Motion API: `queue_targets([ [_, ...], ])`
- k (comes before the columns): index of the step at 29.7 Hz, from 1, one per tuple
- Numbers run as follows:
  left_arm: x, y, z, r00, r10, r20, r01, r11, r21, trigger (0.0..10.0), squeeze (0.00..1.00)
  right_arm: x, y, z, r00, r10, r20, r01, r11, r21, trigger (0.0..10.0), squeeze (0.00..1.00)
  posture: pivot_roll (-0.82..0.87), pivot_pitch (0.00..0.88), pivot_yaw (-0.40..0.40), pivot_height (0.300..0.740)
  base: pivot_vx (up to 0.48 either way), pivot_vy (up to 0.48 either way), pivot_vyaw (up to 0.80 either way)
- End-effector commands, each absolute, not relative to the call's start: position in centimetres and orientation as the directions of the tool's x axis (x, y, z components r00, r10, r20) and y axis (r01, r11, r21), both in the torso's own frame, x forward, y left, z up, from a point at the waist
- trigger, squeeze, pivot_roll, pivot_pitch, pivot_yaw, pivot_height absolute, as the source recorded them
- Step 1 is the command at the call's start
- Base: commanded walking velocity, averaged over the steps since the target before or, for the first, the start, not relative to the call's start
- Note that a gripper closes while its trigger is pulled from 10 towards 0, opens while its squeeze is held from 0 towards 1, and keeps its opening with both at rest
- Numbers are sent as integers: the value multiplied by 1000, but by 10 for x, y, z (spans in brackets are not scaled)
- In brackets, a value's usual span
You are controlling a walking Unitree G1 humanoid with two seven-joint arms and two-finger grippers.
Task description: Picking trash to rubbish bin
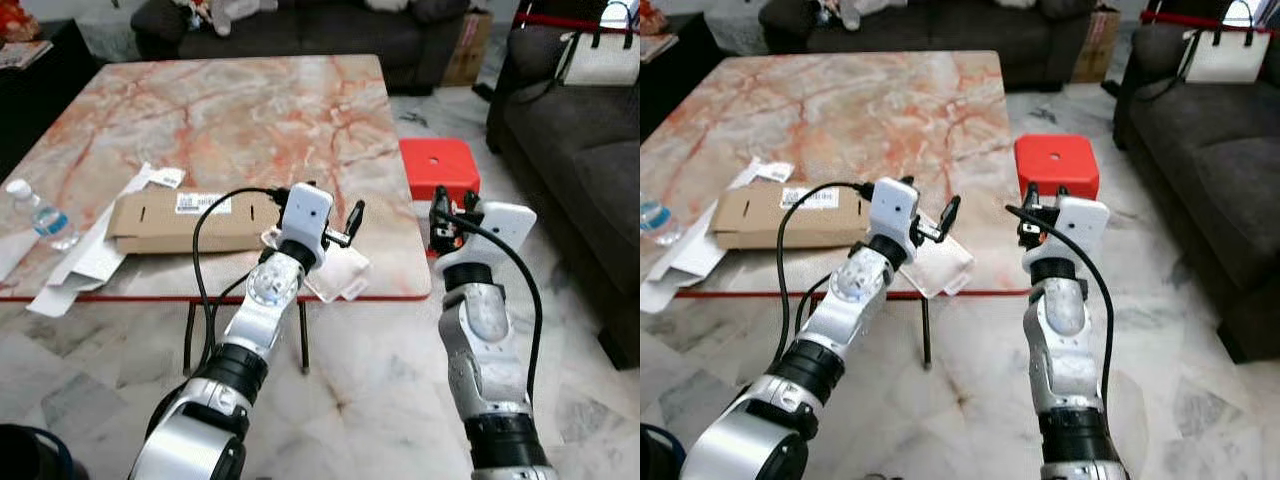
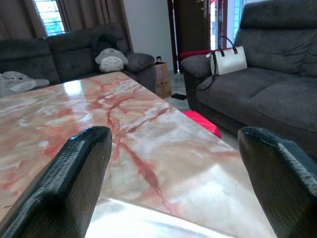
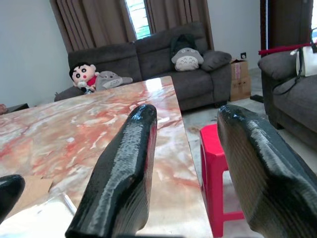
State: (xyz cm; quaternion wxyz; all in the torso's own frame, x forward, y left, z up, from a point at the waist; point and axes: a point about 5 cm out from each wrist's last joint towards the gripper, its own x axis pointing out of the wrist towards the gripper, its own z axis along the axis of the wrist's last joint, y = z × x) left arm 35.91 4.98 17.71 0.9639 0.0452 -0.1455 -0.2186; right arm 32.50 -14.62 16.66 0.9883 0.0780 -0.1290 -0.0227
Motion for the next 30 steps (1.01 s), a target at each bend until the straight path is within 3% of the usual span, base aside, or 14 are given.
queue_targets([
  [1,359,51,178,861,-440,256,408,897,169,10000,0,325,-144,169,964,-61,258,18,986,166,10000,0,41,117,27,740,0,0,0],
  [30,360,52,174,868,-441,230,408,896,176,10000,0,323,-142,165,969,-54,242,14,986,164,10000,0,40,126,26,740,0,0,0],
])
